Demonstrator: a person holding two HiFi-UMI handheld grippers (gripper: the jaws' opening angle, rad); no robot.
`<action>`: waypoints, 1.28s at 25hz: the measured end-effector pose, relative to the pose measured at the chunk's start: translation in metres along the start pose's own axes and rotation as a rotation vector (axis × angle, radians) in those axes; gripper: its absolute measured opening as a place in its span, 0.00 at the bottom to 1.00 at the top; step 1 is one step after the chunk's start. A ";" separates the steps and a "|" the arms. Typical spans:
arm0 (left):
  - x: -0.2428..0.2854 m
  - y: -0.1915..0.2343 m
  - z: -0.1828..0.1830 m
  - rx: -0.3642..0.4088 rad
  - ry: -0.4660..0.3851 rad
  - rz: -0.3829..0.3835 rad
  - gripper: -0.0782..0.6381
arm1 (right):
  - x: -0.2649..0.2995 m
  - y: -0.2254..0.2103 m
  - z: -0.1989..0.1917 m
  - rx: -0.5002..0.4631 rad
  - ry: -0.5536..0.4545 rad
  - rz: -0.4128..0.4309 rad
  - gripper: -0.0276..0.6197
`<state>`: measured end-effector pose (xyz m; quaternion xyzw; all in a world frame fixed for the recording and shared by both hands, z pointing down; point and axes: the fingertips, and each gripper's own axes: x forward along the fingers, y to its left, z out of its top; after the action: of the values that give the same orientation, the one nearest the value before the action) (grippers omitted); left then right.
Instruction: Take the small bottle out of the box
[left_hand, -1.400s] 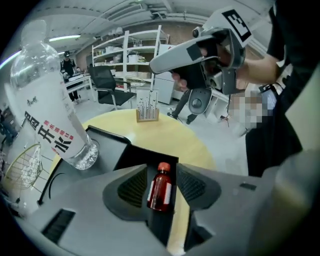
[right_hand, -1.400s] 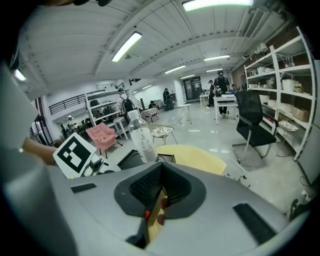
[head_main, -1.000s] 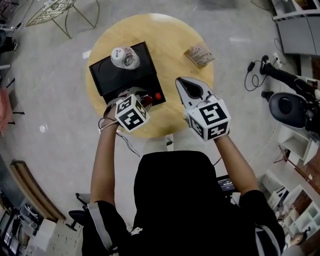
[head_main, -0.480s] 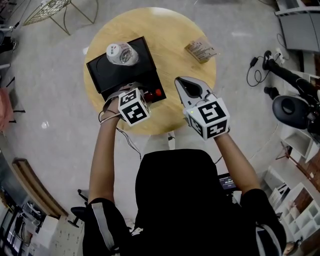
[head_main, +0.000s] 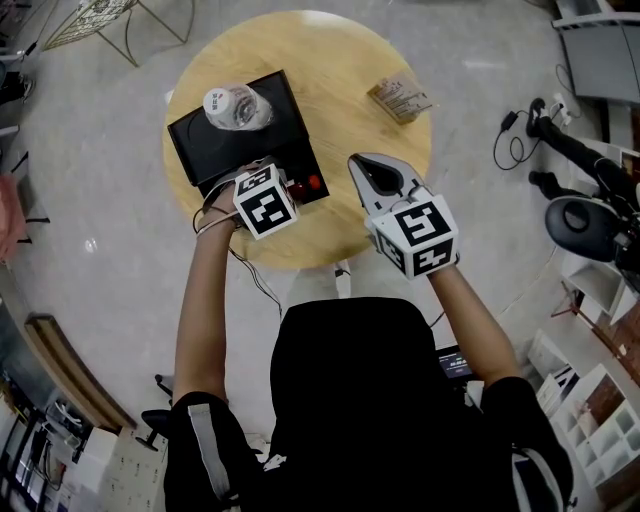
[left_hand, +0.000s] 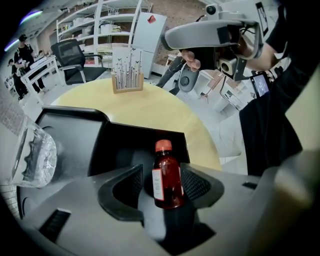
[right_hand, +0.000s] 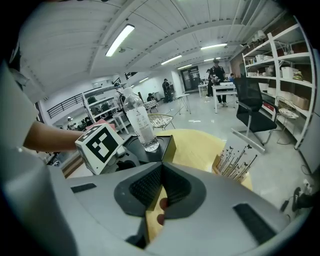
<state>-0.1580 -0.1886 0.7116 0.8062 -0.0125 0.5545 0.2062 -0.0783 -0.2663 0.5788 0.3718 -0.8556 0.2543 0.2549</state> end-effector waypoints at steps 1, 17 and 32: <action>0.001 0.000 0.000 -0.006 0.002 -0.015 0.42 | 0.000 0.000 -0.001 0.001 0.001 0.001 0.04; 0.019 0.007 -0.005 0.004 0.064 -0.015 0.43 | 0.001 -0.011 -0.010 0.013 0.022 0.004 0.04; 0.022 0.009 -0.007 0.012 0.072 0.022 0.43 | 0.006 -0.013 -0.014 0.024 0.032 0.017 0.04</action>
<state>-0.1580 -0.1901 0.7366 0.7866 -0.0104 0.5855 0.1957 -0.0690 -0.2679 0.5964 0.3636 -0.8515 0.2724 0.2620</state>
